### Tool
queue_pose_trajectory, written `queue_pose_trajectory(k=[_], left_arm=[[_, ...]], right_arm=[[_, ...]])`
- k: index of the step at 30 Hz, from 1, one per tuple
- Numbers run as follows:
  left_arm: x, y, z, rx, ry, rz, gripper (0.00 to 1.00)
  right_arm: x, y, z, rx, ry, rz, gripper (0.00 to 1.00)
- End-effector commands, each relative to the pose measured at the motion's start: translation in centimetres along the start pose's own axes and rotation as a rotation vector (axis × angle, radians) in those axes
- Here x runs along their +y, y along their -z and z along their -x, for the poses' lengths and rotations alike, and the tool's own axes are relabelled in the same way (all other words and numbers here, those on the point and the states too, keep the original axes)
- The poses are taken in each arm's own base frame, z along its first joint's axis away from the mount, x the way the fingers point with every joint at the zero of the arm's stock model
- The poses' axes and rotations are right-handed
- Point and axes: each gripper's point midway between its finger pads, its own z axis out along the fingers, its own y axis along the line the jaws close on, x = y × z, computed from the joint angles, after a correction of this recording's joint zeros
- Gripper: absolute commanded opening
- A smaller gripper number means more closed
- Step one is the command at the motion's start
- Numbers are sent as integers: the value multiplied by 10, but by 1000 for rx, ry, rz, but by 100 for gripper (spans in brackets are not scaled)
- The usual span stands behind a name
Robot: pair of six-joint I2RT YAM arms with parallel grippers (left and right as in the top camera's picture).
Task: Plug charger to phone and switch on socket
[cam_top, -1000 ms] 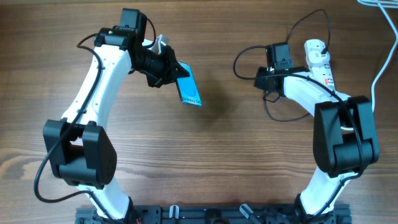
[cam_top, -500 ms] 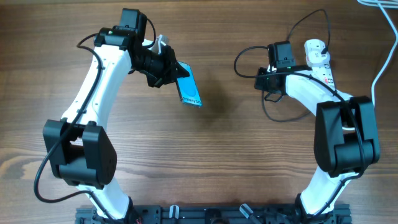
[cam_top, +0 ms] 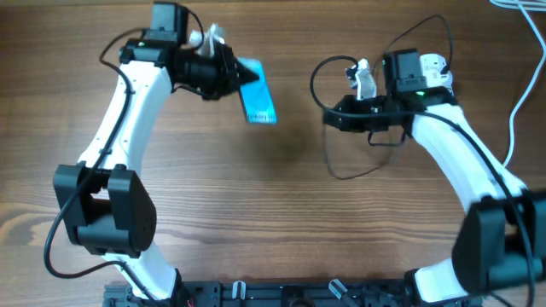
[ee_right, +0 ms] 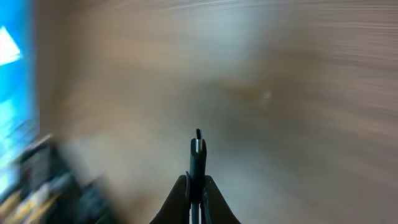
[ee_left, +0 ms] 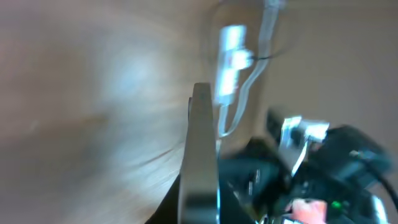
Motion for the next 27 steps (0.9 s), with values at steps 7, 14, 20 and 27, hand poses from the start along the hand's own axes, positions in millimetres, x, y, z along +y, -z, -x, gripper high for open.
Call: queue_pose_trajectory(k=[7,14,20,27], left_arm=[[-63,27,5,37,-246,-352,4],[-65,25,2,45,-248,-356,4],[-67,27,0,55,-251,-371,4],[-81,32,0,61,-333,-438,4]], right_arm=[[105,23,-45,86,171,677,4],[137,1,-54,164,245,731,5],[148,-8,-37,151,243,702,4],[151,-15,-22,132,166,649,4]])
